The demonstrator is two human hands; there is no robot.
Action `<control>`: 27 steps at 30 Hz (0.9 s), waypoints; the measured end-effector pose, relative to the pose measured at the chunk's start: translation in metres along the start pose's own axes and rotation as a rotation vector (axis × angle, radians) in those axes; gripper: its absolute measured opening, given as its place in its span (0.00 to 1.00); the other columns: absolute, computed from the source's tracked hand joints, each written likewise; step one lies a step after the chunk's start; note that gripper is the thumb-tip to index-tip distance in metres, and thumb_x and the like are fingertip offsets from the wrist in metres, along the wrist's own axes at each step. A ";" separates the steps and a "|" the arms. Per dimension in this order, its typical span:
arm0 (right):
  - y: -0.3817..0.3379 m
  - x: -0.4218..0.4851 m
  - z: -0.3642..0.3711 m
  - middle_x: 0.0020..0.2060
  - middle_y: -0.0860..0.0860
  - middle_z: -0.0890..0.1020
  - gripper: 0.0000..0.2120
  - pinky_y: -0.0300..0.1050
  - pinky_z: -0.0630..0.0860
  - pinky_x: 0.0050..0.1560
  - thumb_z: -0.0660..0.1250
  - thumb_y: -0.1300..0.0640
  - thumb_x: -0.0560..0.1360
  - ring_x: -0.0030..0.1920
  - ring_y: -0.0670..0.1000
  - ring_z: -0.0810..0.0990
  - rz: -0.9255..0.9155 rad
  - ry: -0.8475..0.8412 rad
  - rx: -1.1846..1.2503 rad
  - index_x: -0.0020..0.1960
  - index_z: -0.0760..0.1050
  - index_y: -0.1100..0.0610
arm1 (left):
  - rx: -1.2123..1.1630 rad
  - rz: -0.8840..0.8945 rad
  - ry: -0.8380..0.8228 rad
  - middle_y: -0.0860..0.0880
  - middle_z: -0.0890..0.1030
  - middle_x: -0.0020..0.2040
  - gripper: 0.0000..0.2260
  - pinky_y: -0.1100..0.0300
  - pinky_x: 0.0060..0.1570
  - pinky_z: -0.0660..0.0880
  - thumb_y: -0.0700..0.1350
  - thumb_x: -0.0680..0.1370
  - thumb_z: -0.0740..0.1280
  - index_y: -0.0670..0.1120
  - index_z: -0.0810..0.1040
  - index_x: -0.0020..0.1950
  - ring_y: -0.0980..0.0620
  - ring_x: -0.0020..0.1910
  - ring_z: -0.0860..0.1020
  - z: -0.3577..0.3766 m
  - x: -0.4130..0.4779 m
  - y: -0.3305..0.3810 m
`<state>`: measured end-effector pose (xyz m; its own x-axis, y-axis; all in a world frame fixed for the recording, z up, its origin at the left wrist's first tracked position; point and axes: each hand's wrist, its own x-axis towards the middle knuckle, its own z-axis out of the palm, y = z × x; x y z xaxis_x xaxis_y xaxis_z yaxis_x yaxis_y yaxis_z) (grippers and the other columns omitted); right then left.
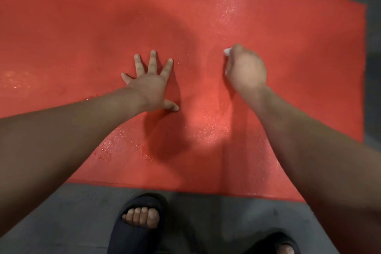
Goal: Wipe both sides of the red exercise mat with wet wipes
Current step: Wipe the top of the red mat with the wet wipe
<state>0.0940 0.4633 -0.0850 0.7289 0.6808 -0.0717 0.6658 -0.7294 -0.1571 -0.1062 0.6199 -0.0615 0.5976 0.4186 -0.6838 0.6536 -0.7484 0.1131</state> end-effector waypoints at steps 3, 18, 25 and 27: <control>-0.016 0.002 0.003 0.49 0.62 0.82 0.15 0.55 0.75 0.45 0.53 0.53 0.83 0.50 0.64 0.80 0.008 0.056 -0.011 0.57 0.74 0.60 | 0.014 -0.012 -0.033 0.47 0.26 0.79 0.63 0.19 0.66 0.50 0.68 0.64 0.77 0.59 0.33 0.80 0.30 0.76 0.30 -0.003 0.002 0.004; -0.035 0.001 0.019 0.39 0.58 0.83 0.14 0.52 0.75 0.36 0.56 0.56 0.81 0.36 0.60 0.83 -0.423 0.019 -0.076 0.59 0.75 0.62 | 0.038 -0.048 -0.106 0.44 0.22 0.76 0.62 0.18 0.66 0.50 0.65 0.67 0.77 0.57 0.29 0.79 0.28 0.74 0.28 -0.004 0.008 0.011; 0.053 0.030 0.000 0.46 0.58 0.84 0.13 0.54 0.74 0.46 0.57 0.54 0.79 0.48 0.62 0.82 0.019 0.100 -0.175 0.60 0.74 0.55 | 0.056 -0.043 -0.120 0.44 0.22 0.76 0.62 0.18 0.65 0.50 0.65 0.68 0.77 0.56 0.28 0.79 0.27 0.74 0.27 -0.005 0.008 0.011; 0.073 0.029 -0.007 0.49 0.60 0.83 0.12 0.55 0.72 0.49 0.58 0.55 0.79 0.52 0.64 0.81 0.223 0.107 -0.136 0.59 0.73 0.56 | 0.065 -0.046 -0.121 0.44 0.22 0.76 0.62 0.18 0.65 0.51 0.65 0.68 0.76 0.56 0.28 0.79 0.27 0.74 0.28 -0.005 0.008 0.012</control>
<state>0.1651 0.4297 -0.0913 0.8676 0.4971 0.0159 0.4973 -0.8674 -0.0149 -0.0908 0.6170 -0.0619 0.5047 0.3907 -0.7698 0.6452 -0.7632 0.0356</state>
